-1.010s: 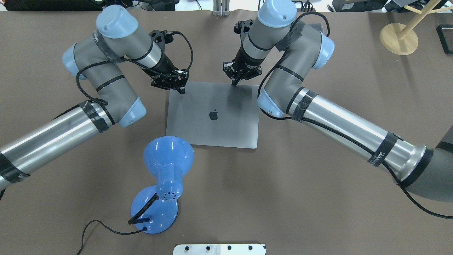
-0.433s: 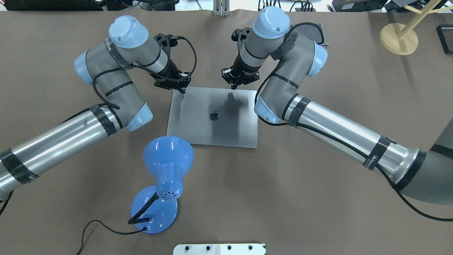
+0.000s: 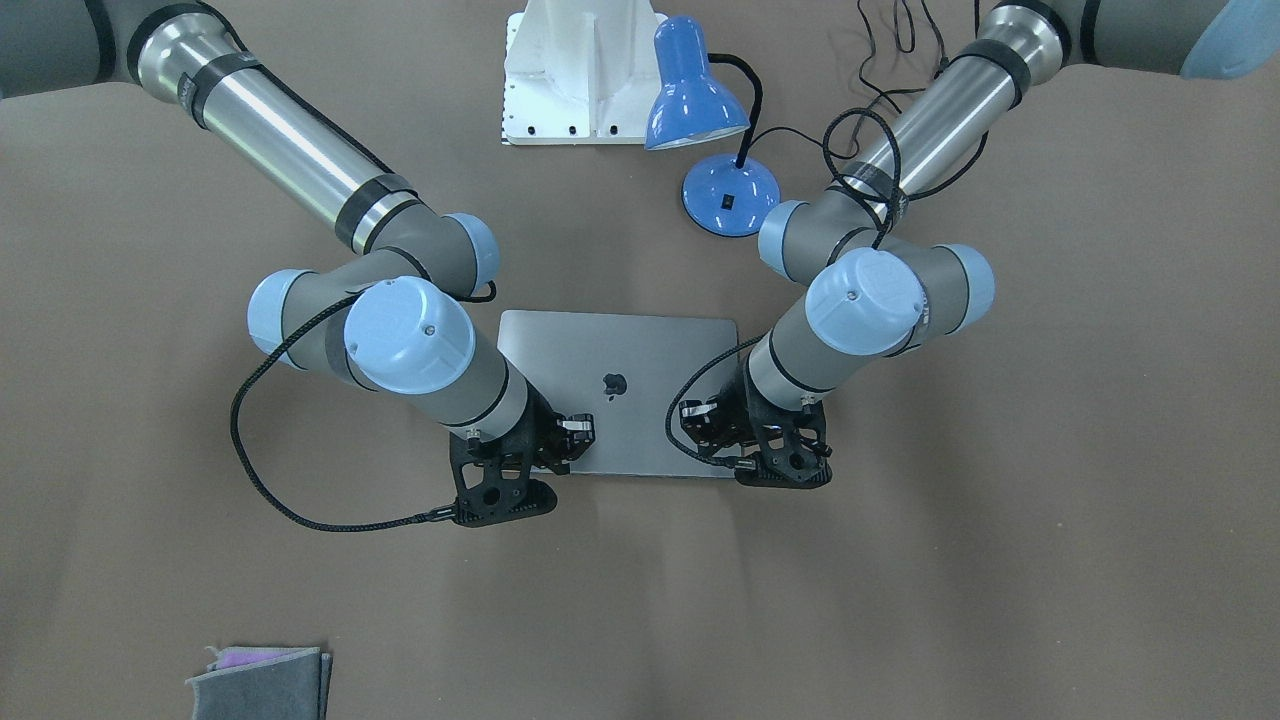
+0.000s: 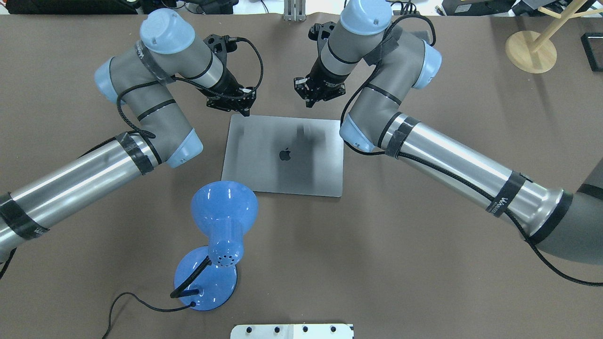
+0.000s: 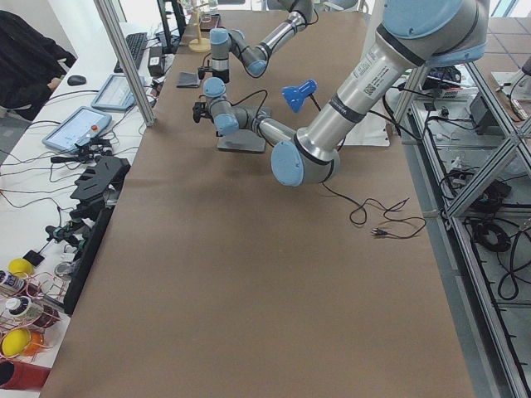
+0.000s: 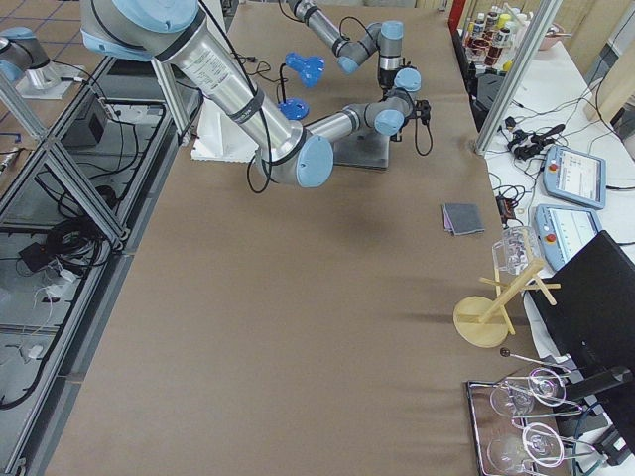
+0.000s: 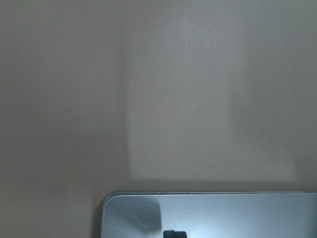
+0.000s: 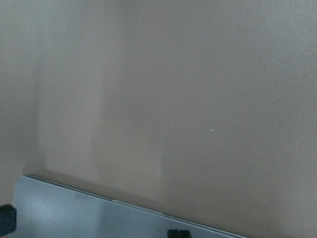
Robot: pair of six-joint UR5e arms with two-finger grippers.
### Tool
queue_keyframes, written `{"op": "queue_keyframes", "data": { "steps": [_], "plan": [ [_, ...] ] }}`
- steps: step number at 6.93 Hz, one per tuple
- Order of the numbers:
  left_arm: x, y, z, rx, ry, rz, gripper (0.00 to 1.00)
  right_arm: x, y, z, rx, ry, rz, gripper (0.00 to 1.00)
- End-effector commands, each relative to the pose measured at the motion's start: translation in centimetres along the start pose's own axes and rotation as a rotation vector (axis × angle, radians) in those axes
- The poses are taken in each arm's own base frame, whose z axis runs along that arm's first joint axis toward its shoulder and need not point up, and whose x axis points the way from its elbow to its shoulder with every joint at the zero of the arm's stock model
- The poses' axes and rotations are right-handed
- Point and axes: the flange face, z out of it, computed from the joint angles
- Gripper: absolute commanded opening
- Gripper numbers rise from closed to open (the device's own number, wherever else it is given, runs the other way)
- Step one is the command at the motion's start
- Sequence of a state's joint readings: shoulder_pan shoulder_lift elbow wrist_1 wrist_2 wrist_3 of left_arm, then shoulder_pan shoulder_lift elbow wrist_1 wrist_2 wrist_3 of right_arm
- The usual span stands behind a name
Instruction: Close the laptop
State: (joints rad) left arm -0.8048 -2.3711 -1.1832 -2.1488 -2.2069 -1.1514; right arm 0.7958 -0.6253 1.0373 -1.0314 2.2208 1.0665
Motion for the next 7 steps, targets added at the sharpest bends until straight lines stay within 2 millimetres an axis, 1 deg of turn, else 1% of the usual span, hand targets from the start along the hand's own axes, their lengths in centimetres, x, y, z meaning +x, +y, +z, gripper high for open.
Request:
{"op": "queue_keyframes", "data": {
  "steps": [1,2,3,4,5,6,7],
  "plan": [
    [-1.2,1.4,-6.8,0.01,0.036,-0.008,0.98,3.4,0.1,-6.0,-0.016,-0.052,0.035,0.99],
    [-7.1,0.7,-11.1,0.075,0.017,-0.042,0.98,6.8,1.1,-9.2,0.002,-0.044,0.063,1.0],
    [-11.6,-0.4,-15.9,0.144,0.01,-0.08,0.98,10.8,1.6,-13.6,0.016,-0.012,0.117,1.0],
    [-14.8,-0.2,-19.4,0.185,-0.004,-0.054,0.98,14.7,1.5,-18.2,0.047,0.031,0.163,1.0],
    [-18.7,1.7,-21.8,0.183,-0.06,-0.019,0.98,18.0,1.8,-21.8,0.051,0.089,0.168,1.0],
    [-22.7,3.4,-22.9,0.182,-0.103,-0.007,0.98,22.0,2.3,-25.0,0.038,0.165,0.158,1.0],
    [-26.7,3.4,-24.8,0.204,-0.134,-0.038,0.98,27.2,2.5,-27.9,0.007,0.234,0.099,1.0]
  ]
}}
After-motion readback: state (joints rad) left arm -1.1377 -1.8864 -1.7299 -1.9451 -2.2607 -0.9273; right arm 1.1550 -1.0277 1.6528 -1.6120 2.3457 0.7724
